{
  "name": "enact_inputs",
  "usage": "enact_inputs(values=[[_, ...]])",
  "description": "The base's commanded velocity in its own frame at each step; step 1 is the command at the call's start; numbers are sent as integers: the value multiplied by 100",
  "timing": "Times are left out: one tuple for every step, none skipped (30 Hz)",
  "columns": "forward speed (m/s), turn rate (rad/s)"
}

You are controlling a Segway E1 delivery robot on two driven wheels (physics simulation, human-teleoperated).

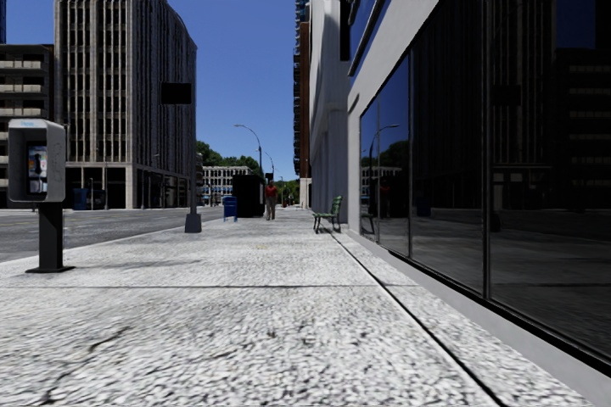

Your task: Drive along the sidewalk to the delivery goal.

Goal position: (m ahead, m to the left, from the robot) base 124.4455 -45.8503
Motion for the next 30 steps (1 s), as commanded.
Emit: enact_inputs(values=[[200,0],[200,0],[200,0],[200,0],[200,0],[200,0],[200,0],[200,0],[200,0],[200,0],[200,0],[200,0],[200,0],[200,0],[200,13],[200,13],[200,23],[200,26],[200,25],[200,21],[200,21],[200,19],[200,17],[200,9],[200,2],[200,0],[200,0],[200,0],[200,0],[200,0]])
